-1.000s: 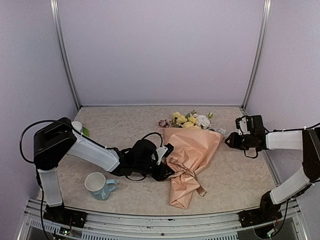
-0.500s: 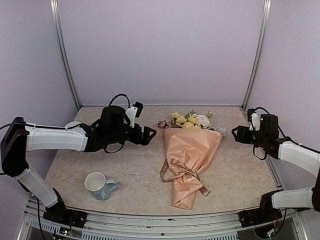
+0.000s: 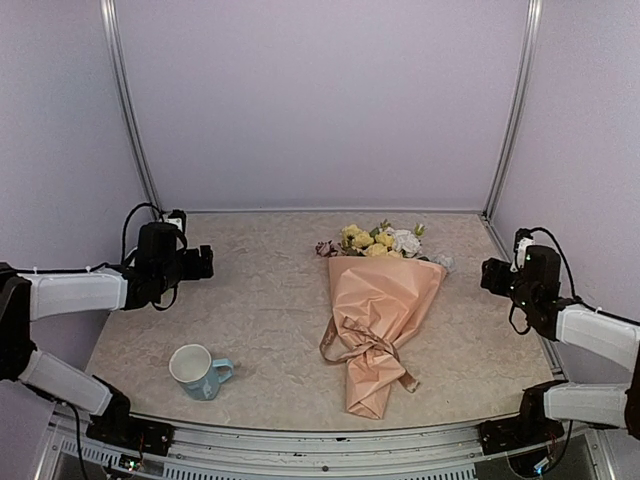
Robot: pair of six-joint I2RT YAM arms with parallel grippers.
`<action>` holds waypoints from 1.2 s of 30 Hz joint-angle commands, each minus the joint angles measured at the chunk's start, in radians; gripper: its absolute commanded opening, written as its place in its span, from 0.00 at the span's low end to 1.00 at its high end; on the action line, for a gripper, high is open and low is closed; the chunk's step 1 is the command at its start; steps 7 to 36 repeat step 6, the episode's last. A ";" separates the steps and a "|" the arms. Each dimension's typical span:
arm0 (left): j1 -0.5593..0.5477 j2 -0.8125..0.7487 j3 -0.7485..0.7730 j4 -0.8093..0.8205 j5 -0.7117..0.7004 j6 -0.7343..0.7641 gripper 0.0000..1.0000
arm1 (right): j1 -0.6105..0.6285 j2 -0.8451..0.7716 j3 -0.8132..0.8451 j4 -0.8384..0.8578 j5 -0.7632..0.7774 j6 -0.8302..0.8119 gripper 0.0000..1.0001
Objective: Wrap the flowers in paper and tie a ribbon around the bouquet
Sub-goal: Reset both arms
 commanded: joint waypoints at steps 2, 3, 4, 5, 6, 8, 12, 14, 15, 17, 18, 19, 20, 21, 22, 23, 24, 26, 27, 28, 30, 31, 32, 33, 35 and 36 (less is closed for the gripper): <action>-0.001 0.009 -0.085 0.119 -0.067 0.013 0.99 | -0.010 0.043 -0.018 0.083 0.094 0.017 0.83; 0.000 0.014 -0.086 0.114 -0.066 0.016 0.99 | -0.009 0.050 -0.020 0.093 0.103 0.029 0.83; 0.000 0.016 -0.083 0.112 -0.068 0.018 0.99 | -0.010 0.058 -0.025 0.107 0.108 0.034 0.82; 0.001 0.016 -0.086 0.121 -0.072 0.026 0.99 | -0.009 0.063 -0.027 0.115 0.108 0.037 0.82; 0.003 0.014 -0.086 0.123 -0.074 0.037 0.99 | -0.010 0.066 -0.026 0.116 0.107 0.037 0.82; 0.003 0.014 -0.086 0.123 -0.074 0.037 0.99 | -0.010 0.066 -0.026 0.116 0.107 0.037 0.82; 0.003 0.014 -0.086 0.123 -0.074 0.037 0.99 | -0.010 0.066 -0.026 0.116 0.107 0.037 0.82; 0.003 0.014 -0.086 0.123 -0.074 0.037 0.99 | -0.010 0.066 -0.026 0.116 0.107 0.037 0.82; 0.003 0.014 -0.086 0.123 -0.074 0.037 0.99 | -0.010 0.066 -0.026 0.116 0.107 0.037 0.82; 0.003 0.014 -0.086 0.123 -0.074 0.037 0.99 | -0.010 0.066 -0.026 0.116 0.107 0.037 0.82; 0.003 0.014 -0.086 0.123 -0.074 0.037 0.99 | -0.010 0.066 -0.026 0.116 0.107 0.037 0.82; 0.003 0.014 -0.086 0.123 -0.074 0.037 0.99 | -0.010 0.066 -0.026 0.116 0.107 0.037 0.82; 0.003 0.014 -0.086 0.123 -0.074 0.037 0.99 | -0.010 0.066 -0.026 0.116 0.107 0.037 0.82; 0.003 0.014 -0.086 0.123 -0.074 0.037 0.99 | -0.010 0.066 -0.026 0.116 0.107 0.037 0.82; 0.003 0.014 -0.086 0.123 -0.074 0.037 0.99 | -0.010 0.066 -0.026 0.116 0.107 0.037 0.82; 0.003 0.014 -0.086 0.123 -0.074 0.037 0.99 | -0.010 0.066 -0.026 0.116 0.107 0.037 0.82; 0.003 0.014 -0.086 0.123 -0.074 0.037 0.99 | -0.010 0.066 -0.026 0.116 0.107 0.037 0.82; 0.003 0.014 -0.086 0.123 -0.074 0.037 0.99 | -0.010 0.066 -0.026 0.116 0.107 0.037 0.82; 0.003 0.014 -0.086 0.123 -0.074 0.037 0.99 | -0.010 0.066 -0.026 0.116 0.107 0.037 0.82; 0.003 0.014 -0.086 0.123 -0.074 0.037 0.99 | -0.010 0.066 -0.026 0.116 0.107 0.037 0.82; 0.003 0.014 -0.086 0.123 -0.074 0.037 0.99 | -0.010 0.066 -0.026 0.116 0.107 0.037 0.82; 0.003 0.014 -0.086 0.123 -0.074 0.037 0.99 | -0.010 0.066 -0.026 0.116 0.107 0.037 0.82; 0.003 0.014 -0.086 0.123 -0.074 0.037 0.99 | -0.010 0.066 -0.026 0.116 0.107 0.037 0.82; 0.003 0.014 -0.086 0.123 -0.074 0.037 0.99 | -0.010 0.066 -0.026 0.116 0.107 0.037 0.82; 0.003 0.014 -0.086 0.123 -0.074 0.037 0.99 | -0.010 0.066 -0.026 0.116 0.107 0.037 0.82; 0.003 0.014 -0.086 0.123 -0.074 0.037 0.99 | -0.010 0.066 -0.026 0.116 0.107 0.037 0.82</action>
